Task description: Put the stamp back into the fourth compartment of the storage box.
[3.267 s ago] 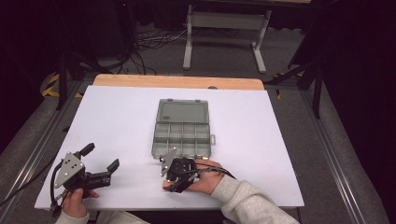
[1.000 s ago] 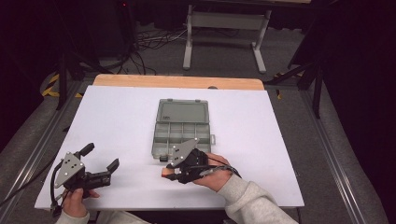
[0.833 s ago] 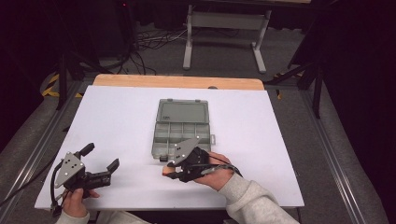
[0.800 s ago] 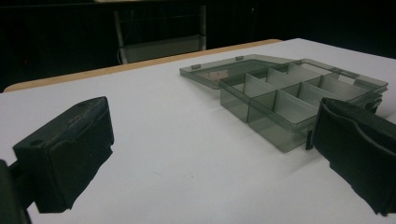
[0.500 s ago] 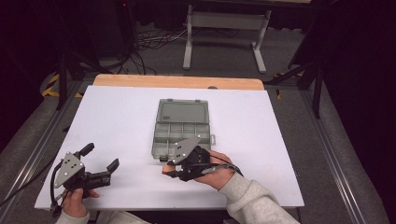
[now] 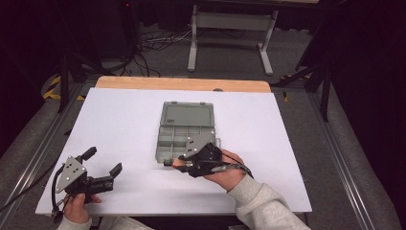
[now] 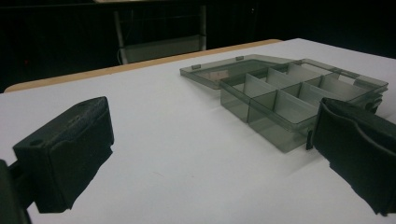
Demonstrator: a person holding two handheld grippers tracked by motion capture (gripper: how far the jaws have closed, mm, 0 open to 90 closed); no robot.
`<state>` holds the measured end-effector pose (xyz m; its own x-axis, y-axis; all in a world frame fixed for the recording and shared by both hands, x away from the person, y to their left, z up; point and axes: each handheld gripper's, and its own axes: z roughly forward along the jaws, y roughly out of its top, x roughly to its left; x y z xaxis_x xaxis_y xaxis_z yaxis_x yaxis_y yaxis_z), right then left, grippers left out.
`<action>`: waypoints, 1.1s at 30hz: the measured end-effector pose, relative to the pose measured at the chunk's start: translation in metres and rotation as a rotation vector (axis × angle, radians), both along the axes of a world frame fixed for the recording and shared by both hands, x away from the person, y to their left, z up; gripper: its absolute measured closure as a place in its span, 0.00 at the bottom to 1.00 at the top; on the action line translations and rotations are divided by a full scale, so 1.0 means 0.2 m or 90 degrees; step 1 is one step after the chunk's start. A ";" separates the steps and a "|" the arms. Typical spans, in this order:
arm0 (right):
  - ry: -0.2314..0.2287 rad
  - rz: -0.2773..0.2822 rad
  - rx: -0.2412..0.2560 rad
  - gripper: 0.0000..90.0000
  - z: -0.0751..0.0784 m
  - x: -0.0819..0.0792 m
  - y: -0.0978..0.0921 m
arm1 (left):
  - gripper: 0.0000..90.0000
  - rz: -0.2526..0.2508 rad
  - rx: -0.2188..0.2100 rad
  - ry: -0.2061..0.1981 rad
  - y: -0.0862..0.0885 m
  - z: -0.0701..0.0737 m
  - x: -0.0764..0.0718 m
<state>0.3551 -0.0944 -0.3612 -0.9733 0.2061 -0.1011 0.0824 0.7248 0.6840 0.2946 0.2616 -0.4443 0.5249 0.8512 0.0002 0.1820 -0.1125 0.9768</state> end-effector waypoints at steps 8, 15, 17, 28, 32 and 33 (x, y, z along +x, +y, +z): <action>0.003 -0.032 0.002 0.73 0.02 0.05 -0.05 | 0.00 0.000 0.000 0.000 0.00 0.00 0.00; 0.006 -0.060 0.006 0.73 0.04 0.09 -0.09 | 0.00 -0.001 0.000 0.000 0.00 0.00 0.00; 0.003 -0.066 0.006 0.73 0.05 0.10 -0.10 | 0.00 -0.001 0.000 0.000 0.00 0.00 0.00; 0.003 -0.101 0.011 0.73 0.08 0.17 -0.16 | 0.00 -0.001 0.000 0.000 0.00 0.00 0.00; 0.001 -0.113 0.011 0.73 0.10 0.19 -0.17 | 0.00 -0.001 0.001 -0.001 0.00 0.00 0.00; 0.000 -0.114 0.012 0.73 0.11 0.20 -0.18 | 0.00 -0.001 0.000 0.000 0.00 0.00 0.00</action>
<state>0.3953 -0.1300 -0.3395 -0.9206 0.3785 -0.0960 0.2093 0.6859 0.6969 0.2945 0.2620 -0.4440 0.5261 0.8504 0.0012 0.1812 -0.1134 0.9769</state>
